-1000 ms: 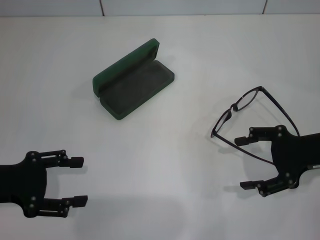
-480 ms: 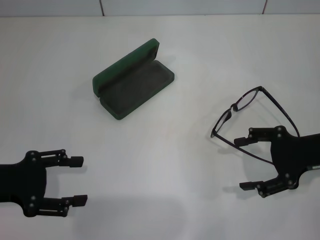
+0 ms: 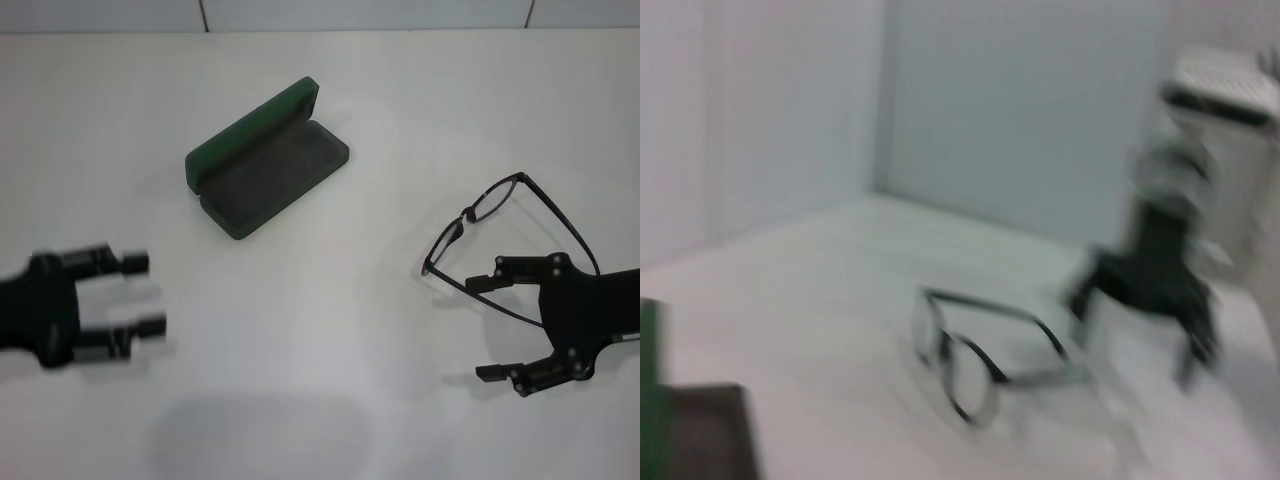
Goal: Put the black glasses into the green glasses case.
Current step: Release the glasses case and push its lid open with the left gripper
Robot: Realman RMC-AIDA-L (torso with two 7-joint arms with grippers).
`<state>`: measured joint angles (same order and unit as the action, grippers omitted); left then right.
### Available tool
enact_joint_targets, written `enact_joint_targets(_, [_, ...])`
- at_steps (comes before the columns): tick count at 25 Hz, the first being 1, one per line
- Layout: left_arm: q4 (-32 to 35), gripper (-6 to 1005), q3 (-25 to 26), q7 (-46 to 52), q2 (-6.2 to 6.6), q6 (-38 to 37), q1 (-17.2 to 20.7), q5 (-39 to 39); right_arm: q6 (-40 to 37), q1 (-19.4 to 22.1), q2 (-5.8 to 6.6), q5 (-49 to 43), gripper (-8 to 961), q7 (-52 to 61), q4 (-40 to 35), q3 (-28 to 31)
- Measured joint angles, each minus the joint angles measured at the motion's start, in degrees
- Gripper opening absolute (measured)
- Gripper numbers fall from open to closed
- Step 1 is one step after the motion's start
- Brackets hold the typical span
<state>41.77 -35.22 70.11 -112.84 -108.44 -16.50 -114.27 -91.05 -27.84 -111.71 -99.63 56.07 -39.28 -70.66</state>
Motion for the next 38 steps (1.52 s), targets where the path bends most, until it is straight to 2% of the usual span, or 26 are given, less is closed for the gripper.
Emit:
enact_joint_targets(3, [-0.03, 802, 3.78, 9.97, -0.09, 0.17, -1.5, 1.85, 0.0, 0.05, -0.06, 0.0, 869, 0.0, 0.02, 0.0])
enact_joint_targets(7, [0.04, 801, 6.9, 19.95, 0.45, 0.78, -4.13, 2.22, 0.0, 0.07, -0.25, -0.05, 869, 0.0, 0.05, 0.0])
enact_joint_targets(11, [1.28, 800, 6.47, 29.42, 1.17, 6.42, -7.28, -0.84, 0.0, 0.07, -0.46, -0.33, 869, 0.0, 0.03, -0.02])
enact_joint_targets(15, [4.9, 799, 6.2, 34.29, 0.51, 11.1, -10.47, -5.69, -0.03, 0.02, -0.6, -0.44, 869, 0.0, 0.01, -0.24])
enact_joint_targets(19, [9.26, 799, 3.61, 37.99, -0.36, 14.1, -14.04, -10.19, -0.08, -0.19, -0.63, -0.47, 869, 0.0, 0.0, -0.41])
enact_joint_targets(26, [13.17, 800, -6.63, 43.76, -1.1, 20.6, -21.61, -18.02, -0.15, -0.39, -0.61, -0.48, 868, 0.0, 0.0, -0.47])
enact_joint_targets(30, [12.56, 800, -10.54, 45.4, -1.46, 24.34, -25.78, -22.39, -0.18, -0.69, -0.64, -0.51, 868, 0.0, -0.02, -0.55])
enact_joint_targets(33, [11.43, 800, -12.01, 45.77, -2.01, 26.77, -27.66, -25.01, -0.12, -1.25, -1.11, -0.98, 868, 0.0, -0.19, -0.7])
enact_joint_targets(38, [6.12, 799, -13.39, 45.85, -3.11, 32.08, -31.95, -29.77, -0.14, -1.29, -1.47, -1.5, 868, 0.0, -0.61, -0.81])
